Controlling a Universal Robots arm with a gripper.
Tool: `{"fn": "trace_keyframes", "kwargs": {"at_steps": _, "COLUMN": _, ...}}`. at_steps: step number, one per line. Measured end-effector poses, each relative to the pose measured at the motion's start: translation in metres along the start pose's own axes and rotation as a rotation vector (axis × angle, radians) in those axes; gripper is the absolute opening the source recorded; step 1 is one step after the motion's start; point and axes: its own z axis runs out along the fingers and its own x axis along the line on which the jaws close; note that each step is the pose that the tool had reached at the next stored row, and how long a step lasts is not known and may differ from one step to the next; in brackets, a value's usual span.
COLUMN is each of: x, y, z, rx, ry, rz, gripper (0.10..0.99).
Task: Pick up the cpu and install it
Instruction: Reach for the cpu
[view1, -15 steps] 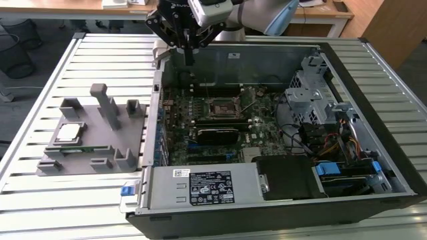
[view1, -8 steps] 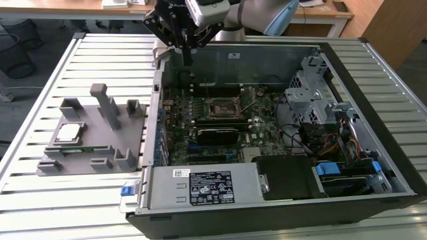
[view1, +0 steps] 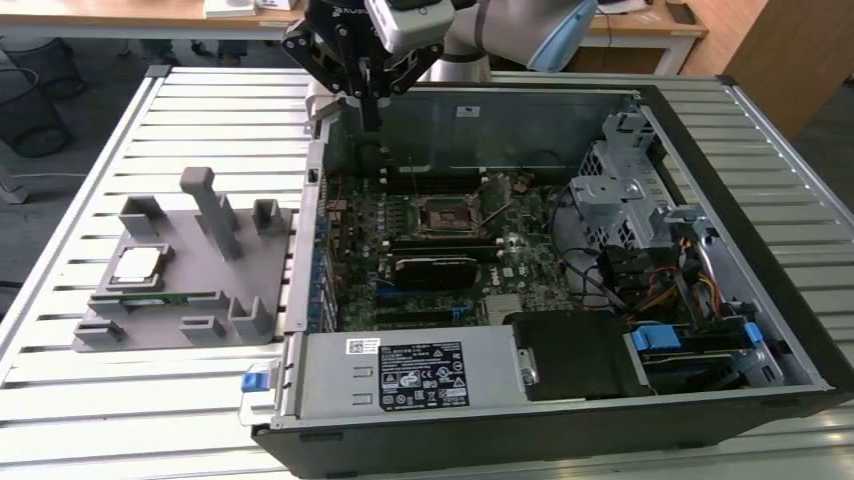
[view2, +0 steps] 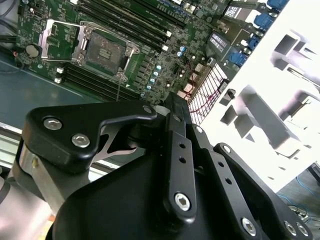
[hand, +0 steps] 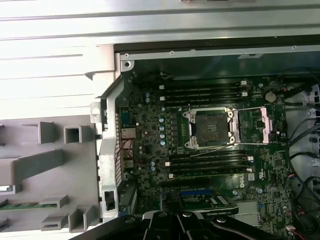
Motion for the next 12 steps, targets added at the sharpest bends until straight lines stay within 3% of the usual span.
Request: {"fn": "trace_keyframes", "kwargs": {"at_steps": 12, "x": 0.0057, "y": -0.0004, "z": 0.0, "rx": 0.0, "ry": -0.0001, "rz": 0.0, "gripper": 0.106}}
